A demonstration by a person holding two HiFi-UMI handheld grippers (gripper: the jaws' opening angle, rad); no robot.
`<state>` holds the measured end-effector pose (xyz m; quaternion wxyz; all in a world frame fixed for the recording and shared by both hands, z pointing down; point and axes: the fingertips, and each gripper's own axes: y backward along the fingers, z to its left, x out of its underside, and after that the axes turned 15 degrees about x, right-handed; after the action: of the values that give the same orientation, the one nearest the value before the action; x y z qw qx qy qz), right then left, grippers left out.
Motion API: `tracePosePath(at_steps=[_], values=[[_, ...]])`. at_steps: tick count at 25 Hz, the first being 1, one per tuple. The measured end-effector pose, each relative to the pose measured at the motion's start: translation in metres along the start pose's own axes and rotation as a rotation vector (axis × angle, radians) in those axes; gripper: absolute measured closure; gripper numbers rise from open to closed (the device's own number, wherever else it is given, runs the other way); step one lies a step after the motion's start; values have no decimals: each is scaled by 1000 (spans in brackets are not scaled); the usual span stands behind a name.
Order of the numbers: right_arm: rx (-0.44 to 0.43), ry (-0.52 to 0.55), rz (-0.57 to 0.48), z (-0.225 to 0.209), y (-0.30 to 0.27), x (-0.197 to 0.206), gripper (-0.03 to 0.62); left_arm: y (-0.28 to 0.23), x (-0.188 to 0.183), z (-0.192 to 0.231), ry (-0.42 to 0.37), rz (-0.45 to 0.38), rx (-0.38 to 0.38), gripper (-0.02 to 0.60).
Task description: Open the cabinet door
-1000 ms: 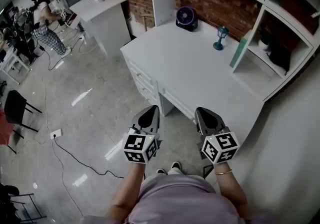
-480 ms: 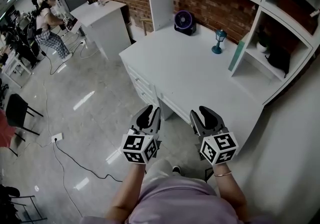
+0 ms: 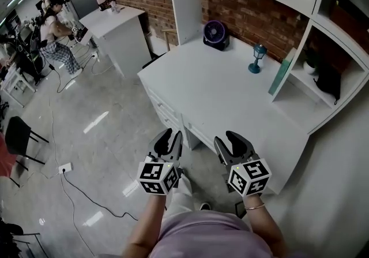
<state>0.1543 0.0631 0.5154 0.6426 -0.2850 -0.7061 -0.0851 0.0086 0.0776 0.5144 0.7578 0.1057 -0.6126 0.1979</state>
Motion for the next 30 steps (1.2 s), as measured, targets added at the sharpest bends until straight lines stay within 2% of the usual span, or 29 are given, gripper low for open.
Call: tracePosePath(at_steps=[8,17,24,30], values=[[5,3,-17,19,-96,-31,433,-45,-28,82,-6,-10,29,474],[98,3,-65,17,-183,-80,433,-105,-77,155,-41,-21,123,474],[167,35,-125,11,-229,-124,433,-150,-111,195,-86,-38,216,474],[215,70,-190,-2,-248,-166,433,-187,-146,203,-139,-70,291,474]])
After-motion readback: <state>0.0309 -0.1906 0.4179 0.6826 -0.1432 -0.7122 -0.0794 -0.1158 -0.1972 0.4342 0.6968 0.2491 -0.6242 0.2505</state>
